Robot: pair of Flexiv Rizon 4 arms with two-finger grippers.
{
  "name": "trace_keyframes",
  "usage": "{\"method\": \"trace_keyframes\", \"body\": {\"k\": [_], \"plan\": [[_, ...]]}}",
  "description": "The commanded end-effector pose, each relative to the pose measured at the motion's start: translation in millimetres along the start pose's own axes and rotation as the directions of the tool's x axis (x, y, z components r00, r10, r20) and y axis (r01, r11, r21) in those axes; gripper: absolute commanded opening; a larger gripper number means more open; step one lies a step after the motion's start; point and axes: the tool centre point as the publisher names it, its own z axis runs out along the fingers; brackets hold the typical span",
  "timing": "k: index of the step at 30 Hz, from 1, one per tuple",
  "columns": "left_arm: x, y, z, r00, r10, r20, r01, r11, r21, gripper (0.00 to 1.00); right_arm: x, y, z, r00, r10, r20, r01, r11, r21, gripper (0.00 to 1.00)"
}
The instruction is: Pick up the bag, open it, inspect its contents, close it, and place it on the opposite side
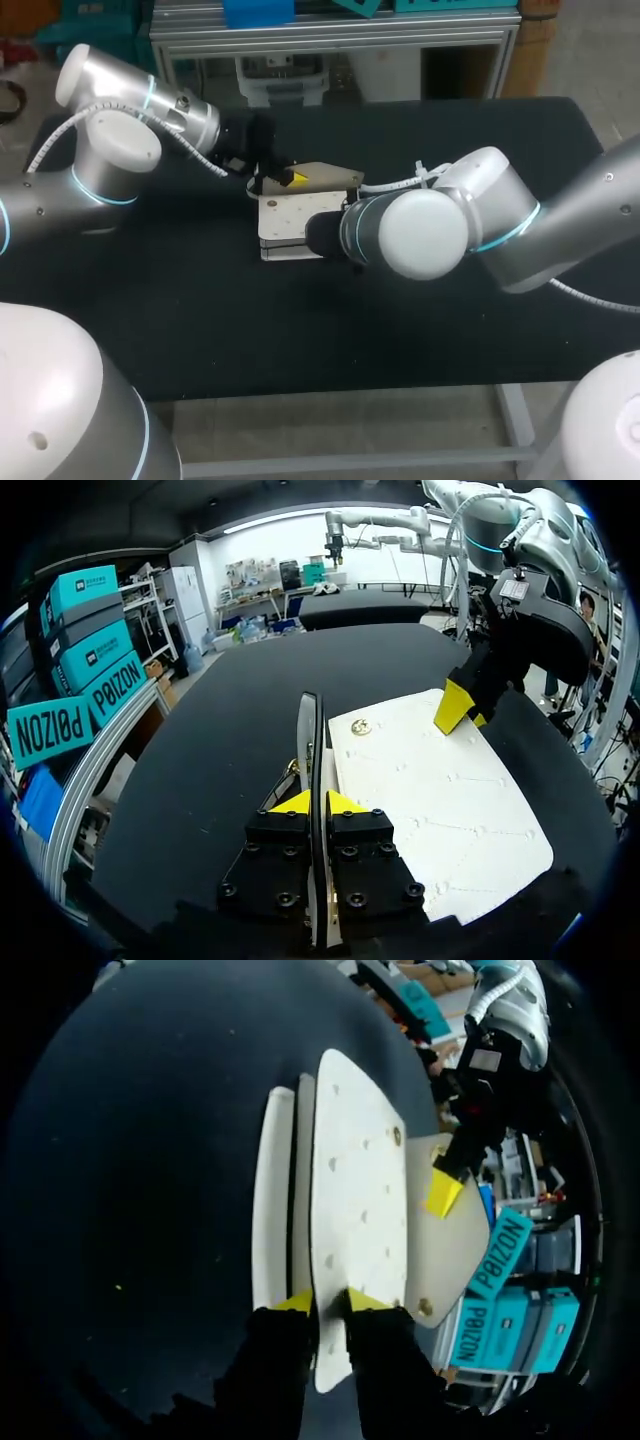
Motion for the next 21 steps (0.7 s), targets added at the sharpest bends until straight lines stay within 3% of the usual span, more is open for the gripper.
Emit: {"method": "trace_keyframes", "body": {"k": [1,10,21], "plan": [[-1.6,2,3,1.0,0.005,-0.01,-0.005,1.0,0.001,0.0,2.6,-1.3,4,0.998,0.002,0.066,-0.001,1.0,-0.008,0.0],[5.1,0,-2,0.999,0.044,-0.004,-0.044,0.999,0.006,0.0,3.3,1.8,-1,0.997,-0.002,0.081,0.003,1.0,-0.01,0.0],[43.7,-4,-3,0.982,0.18,0.057,-0.182,0.983,0.031,0.0,6.2,0.9,0,0.997,0.02,0.074,-0.02,1.0,0.005,0.0]]}}
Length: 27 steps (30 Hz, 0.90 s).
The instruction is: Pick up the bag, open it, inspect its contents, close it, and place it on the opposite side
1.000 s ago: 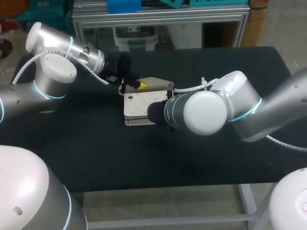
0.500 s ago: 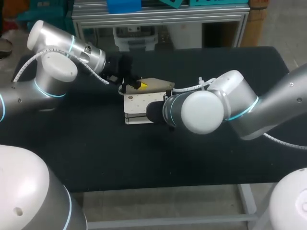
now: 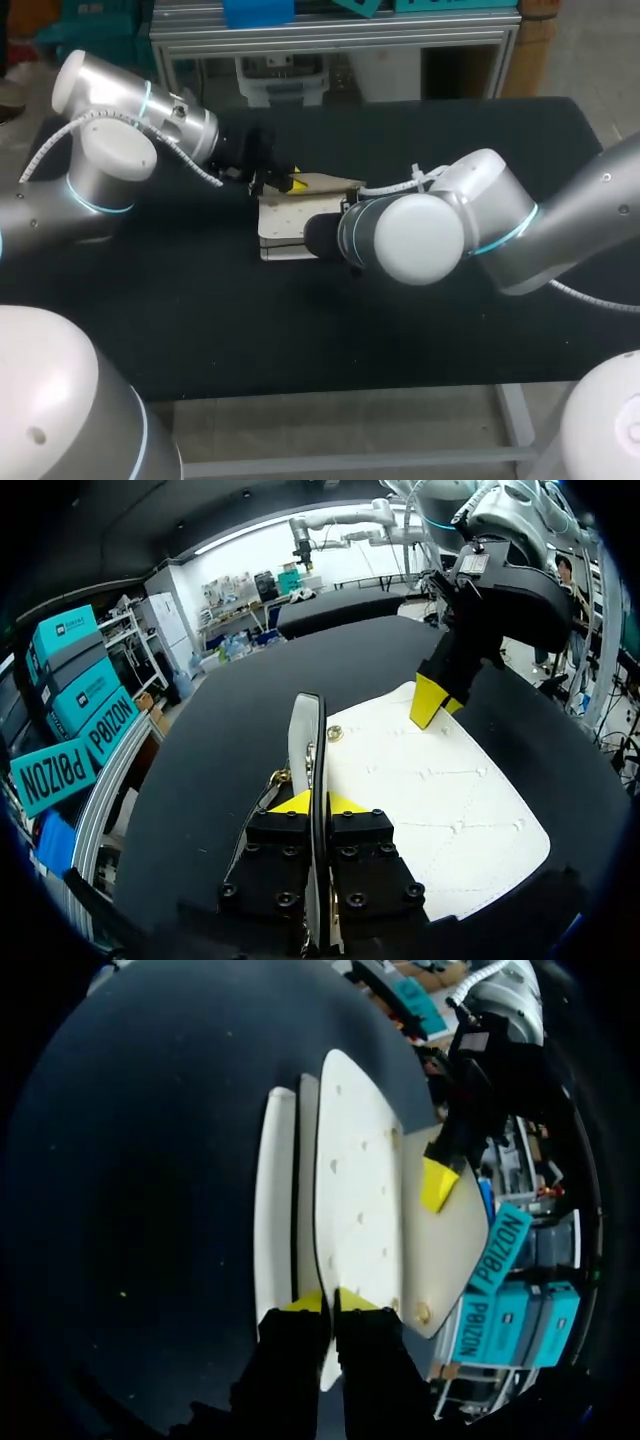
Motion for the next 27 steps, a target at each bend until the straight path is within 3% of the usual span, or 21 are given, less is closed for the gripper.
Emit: {"method": "trace_keyframes", "body": {"k": [1,3,4,5,8,11,18,19,21,22,23,27], "plan": [[24.8,-2,1,0.997,0.021,0.073,-0.022,1.0,0.002,0.0,3.7,-0.6,2,0.998,0.0,0.068,0.0,1.0,-0.005,0.0],[29.1,-3,5,0.996,0.027,0.09,-0.026,1.0,-0.016,0.0,3.7,-0.6,2,0.998,0.0,0.068,0.0,1.0,-0.005,0.0],[31.1,-2,6,0.995,0.032,0.097,-0.03,0.999,-0.023,0.13,3.7,-0.6,2,0.998,0.0,0.068,0.0,1.0,-0.005,0.0],[32.7,-3,6,0.993,0.038,0.108,-0.035,0.999,-0.03,0.36,3.7,-0.6,2,0.998,0.0,0.068,0.0,1.0,-0.005,0.0],[33.3,-7,-2,0.988,0.055,0.143,-0.051,0.998,-0.032,0.69,3.7,-0.6,2,0.998,0.0,0.068,0.0,1.0,-0.005,0.0],[30.2,-14,-12,0.981,0.063,0.183,-0.059,0.998,-0.027,0.76,3.7,-0.6,2,0.998,0.0,0.068,0.0,1.0,-0.005,0.0],[27.3,-25,-23,0.971,0.085,0.224,-0.08,0.996,-0.031,0.62,3.7,-0.6,2,0.998,0.0,0.068,0.0,1.0,-0.005,0.0],[26.0,-25,-23,0.967,0.092,0.237,-0.082,0.995,-0.05,0.49,3.7,-0.6,2,0.998,0.0,0.068,0.0,1.0,-0.005,0.0],[22.0,-23,-21,0.969,0.082,0.232,-0.072,0.996,-0.05,0.38,3.7,-0.6,2,0.998,0.0,0.068,0.0,1.0,-0.005,0.0],[20.0,-21,-19,0.969,0.079,0.235,-0.067,0.996,-0.061,0.23,3.7,-0.6,2,0.998,0.0,0.068,0.0,1.0,-0.005,0.0],[18.9,-20,-17,0.969,0.077,0.235,-0.063,0.996,-0.065,0.0,3.7,-0.6,2,0.998,0.0,0.068,0.0,1.0,-0.005,0.0],[18.7,-15,-13,0.968,0.077,0.238,-0.058,0.995,-0.086,0.0,3.7,-0.6,2,0.998,0.0,0.068,0.0,1.0,-0.005,0.0]]}}
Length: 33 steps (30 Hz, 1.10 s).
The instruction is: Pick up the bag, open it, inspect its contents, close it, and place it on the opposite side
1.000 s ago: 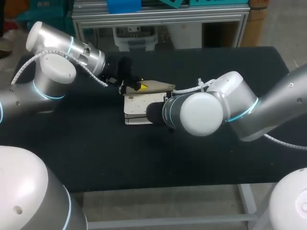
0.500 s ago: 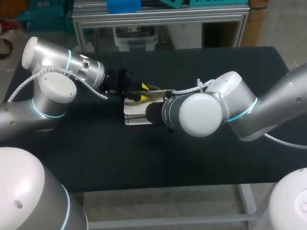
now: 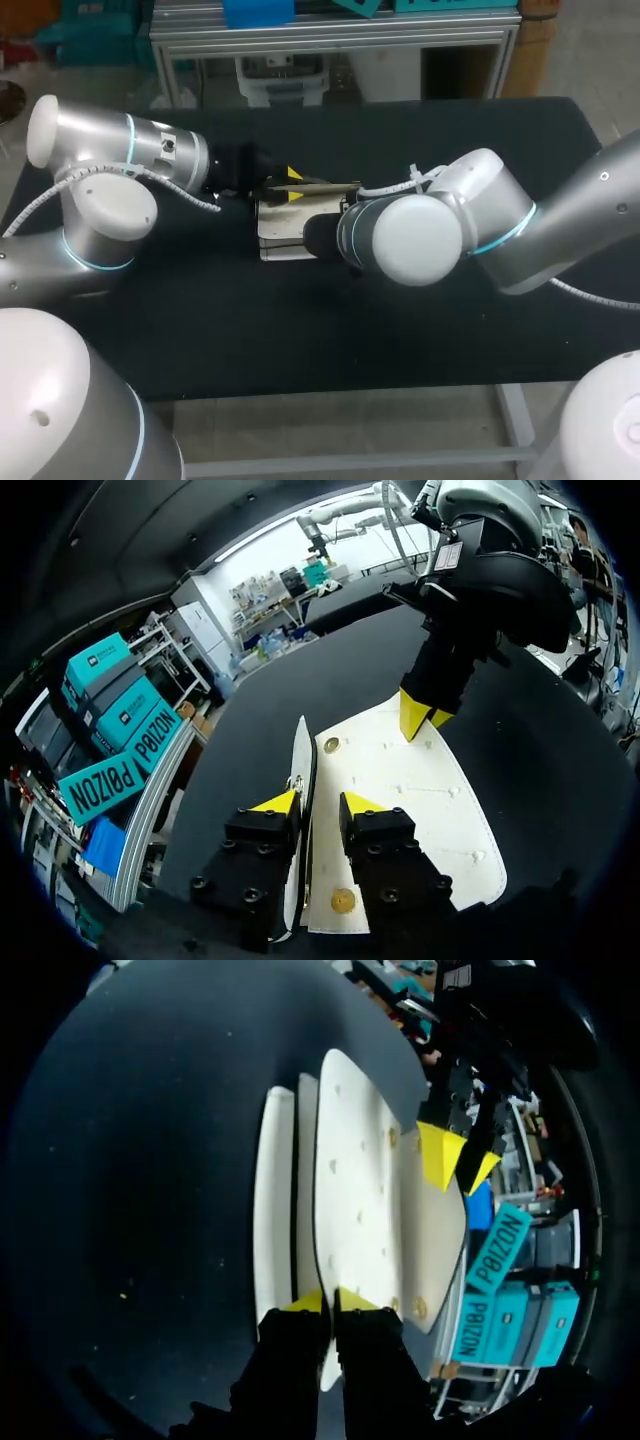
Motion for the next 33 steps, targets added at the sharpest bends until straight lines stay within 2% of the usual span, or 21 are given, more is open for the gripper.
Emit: {"method": "trace_keyframes", "body": {"k": [1,7,13,19,27,33], "plan": [[2.7,2,9,1.0,-0.006,0.016,0.006,1.0,-0.005,0.0,3.8,-1.1,1,0.998,0.001,0.066,0.0,1.0,-0.008,0.0],[22.7,6,5,1.0,0.009,-0.01,-0.009,1.0,0.018,0.0,3.8,-1.1,1,0.998,0.001,0.066,0.0,1.0,-0.008,0.0],[45.3,11,10,0.998,0.033,-0.048,-0.032,0.999,0.012,0.0,3.8,-1.1,1,0.998,0.001,0.066,0.0,1.0,-0.008,0.0],[50.2,18,14,0.997,0.016,-0.071,-0.015,1.0,0.009,0.0,3.8,-1.1,1,0.998,0.001,0.066,0.0,1.0,-0.008,0.0],[47.4,13,25,0.995,0.053,-0.082,-0.055,0.998,-0.021,0.0,3.8,-1.1,1,0.998,0.001,0.066,0.0,1.0,-0.008,0.0],[49.9,20,7,0.996,0.065,-0.068,-0.067,0.997,-0.03,0.0,3.8,-1.1,1,0.998,0.001,0.066,0.0,1.0,-0.008,0.0]]}}
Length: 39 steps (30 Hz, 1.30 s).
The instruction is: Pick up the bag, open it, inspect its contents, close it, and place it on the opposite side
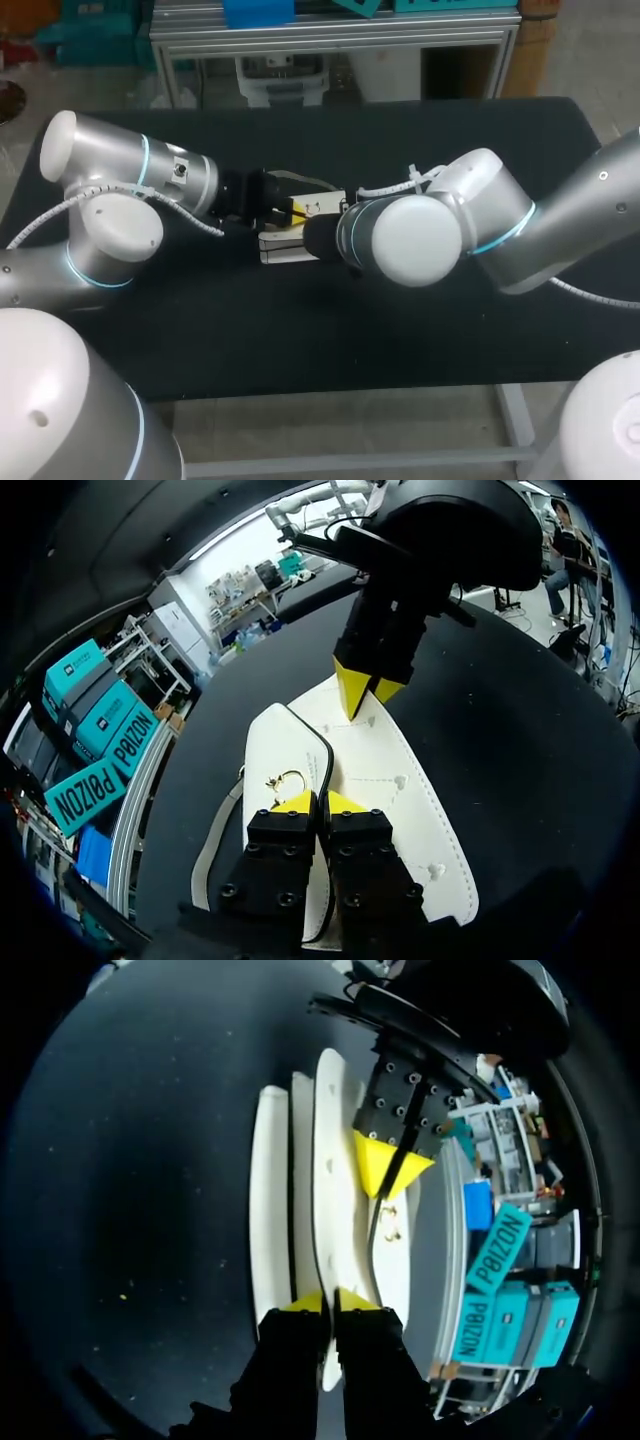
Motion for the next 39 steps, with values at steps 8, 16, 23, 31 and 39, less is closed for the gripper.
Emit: {"method": "trace_keyframes", "body": {"k": [8,16,23,31,39], "plan": [[17.4,7,-22,0.998,0.04,0.042,-0.04,0.999,0.015,0.0,3.6,-1.2,1,0.998,0.001,0.065,-0.001,1.0,-0.009,0.0],[10.5,-3,-6,0.988,0.082,0.128,-0.086,0.996,0.027,0.0,3.6,-1.2,1,0.998,0.001,0.065,-0.001,1.0,-0.009,0.0],[-7.1,-16,-8,0.974,0.1,0.201,-0.115,0.991,0.062,0.5,3.6,-1.2,1,0.998,0.001,0.065,-0.001,1.0,-0.009,0.0],[-15.2,-17,-8,0.964,0.138,0.229,-0.148,0.989,0.026,0.33,3.6,-1.2,1,0.998,0.001,0.065,-0.001,1.0,-0.009,0.0],[-3.7,-9,-10,0.959,0.148,0.24,-0.156,0.988,0.012,0.0,3.6,-1.2,1,0.998,0.001,0.065,-0.001,1.0,-0.009,0.0]]}}
